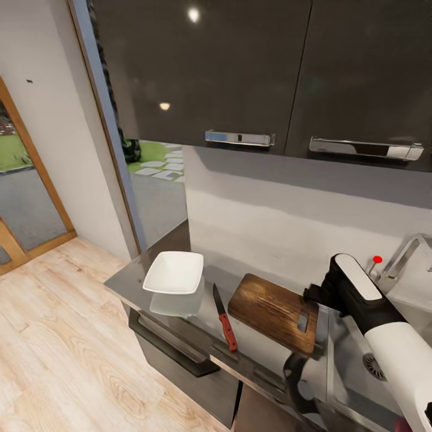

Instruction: In the kitchen, take the Vidalia onion out of the sink, dice it on the chopping board with the paring knife, put the diced onion into the bowl on the countertop, then place both the paring knife and the chopping board into the sink.

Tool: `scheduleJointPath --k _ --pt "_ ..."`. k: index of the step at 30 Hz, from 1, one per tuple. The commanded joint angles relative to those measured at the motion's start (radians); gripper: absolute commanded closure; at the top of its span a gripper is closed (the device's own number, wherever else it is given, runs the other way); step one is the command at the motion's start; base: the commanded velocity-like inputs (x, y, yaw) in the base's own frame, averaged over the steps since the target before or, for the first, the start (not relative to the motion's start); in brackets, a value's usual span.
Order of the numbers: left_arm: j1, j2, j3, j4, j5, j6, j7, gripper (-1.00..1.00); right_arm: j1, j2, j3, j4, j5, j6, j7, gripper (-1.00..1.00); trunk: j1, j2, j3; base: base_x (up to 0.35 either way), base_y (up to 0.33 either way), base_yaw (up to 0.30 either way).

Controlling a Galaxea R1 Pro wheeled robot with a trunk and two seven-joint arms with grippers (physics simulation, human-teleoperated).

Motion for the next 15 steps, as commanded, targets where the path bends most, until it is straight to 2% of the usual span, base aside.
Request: scheduleJointPath --k 1,8,12,15 --pt "0.000 0.000 0.002 -0.001 0.001 -0.002 -0.001 -1.00 0.000 -0.001 0.003 -0.011 -0.010 0.010 -0.010 -1.00 0.001 -0.002 -0.002 0.000 0.000 0.000" --pt "0.000 0.003 0.002 -0.001 0.001 -0.002 -0.002 -1.00 0.010 -0.001 0.003 -0.070 -0.009 0.010 -0.010 -1.00 0.001 -0.002 0.000 0.000 0.000 -0.006" --pt "0.000 0.005 0.002 -0.005 0.001 -0.002 -0.002 -1.00 0.011 -0.001 0.003 -0.078 -0.008 0.010 -0.006 -1.00 0.001 -0.002 0.003 0.000 0.014 -0.103" --pt "0.000 0.006 0.002 -0.024 0.001 -0.002 -0.002 -1.00 0.011 -0.001 0.003 -0.080 -0.007 0.009 0.005 -1.00 0.001 -0.002 0.007 0.000 0.130 -0.137"
